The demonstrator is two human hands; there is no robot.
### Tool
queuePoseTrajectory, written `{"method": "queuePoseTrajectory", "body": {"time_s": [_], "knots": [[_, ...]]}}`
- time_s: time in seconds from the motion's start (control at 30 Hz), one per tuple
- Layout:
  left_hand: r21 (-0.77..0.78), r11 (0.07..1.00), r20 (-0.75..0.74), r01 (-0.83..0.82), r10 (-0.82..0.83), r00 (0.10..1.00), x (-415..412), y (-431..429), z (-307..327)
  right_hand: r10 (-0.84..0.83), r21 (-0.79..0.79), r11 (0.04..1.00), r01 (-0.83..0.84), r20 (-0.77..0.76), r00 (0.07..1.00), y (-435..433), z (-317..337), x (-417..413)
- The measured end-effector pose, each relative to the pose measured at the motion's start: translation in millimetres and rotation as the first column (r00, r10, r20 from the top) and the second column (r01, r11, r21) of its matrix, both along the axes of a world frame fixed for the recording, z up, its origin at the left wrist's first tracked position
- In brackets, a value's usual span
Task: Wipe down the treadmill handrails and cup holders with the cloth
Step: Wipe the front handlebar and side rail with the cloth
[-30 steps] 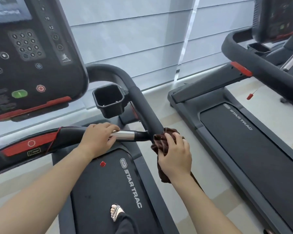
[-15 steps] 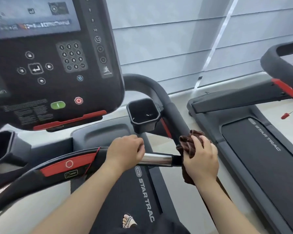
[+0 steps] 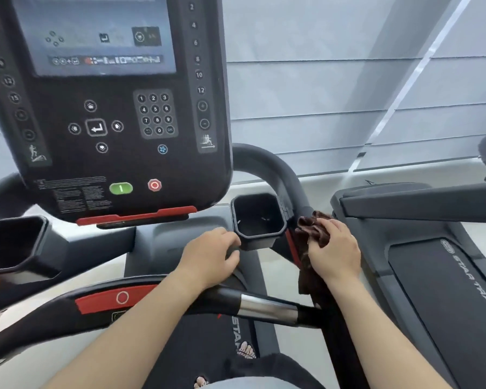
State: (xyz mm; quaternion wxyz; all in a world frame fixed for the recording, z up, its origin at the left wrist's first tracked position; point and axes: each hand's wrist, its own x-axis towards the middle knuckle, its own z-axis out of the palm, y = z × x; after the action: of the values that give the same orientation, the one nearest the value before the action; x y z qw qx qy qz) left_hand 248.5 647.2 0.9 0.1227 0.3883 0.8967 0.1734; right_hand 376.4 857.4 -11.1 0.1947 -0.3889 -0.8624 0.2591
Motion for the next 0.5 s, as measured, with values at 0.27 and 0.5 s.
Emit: {"method": "queuePoseTrajectory", "body": {"time_s": [0.27, 0.5], "knots": [[0.001, 0.980, 0.104, -0.201, 0.200, 0.974, -32, 16, -13, 0.326, 0.054, 0.945, -0.322, -0.119, 0.938, 9, 26, -81], [-0.043, 0.963, 0.192, -0.266, 0.269, 0.944, -34, 14, -29, 0.349, -0.038, 0.937, -0.348, 0.024, 0.937, 1, -15, -82]]}}
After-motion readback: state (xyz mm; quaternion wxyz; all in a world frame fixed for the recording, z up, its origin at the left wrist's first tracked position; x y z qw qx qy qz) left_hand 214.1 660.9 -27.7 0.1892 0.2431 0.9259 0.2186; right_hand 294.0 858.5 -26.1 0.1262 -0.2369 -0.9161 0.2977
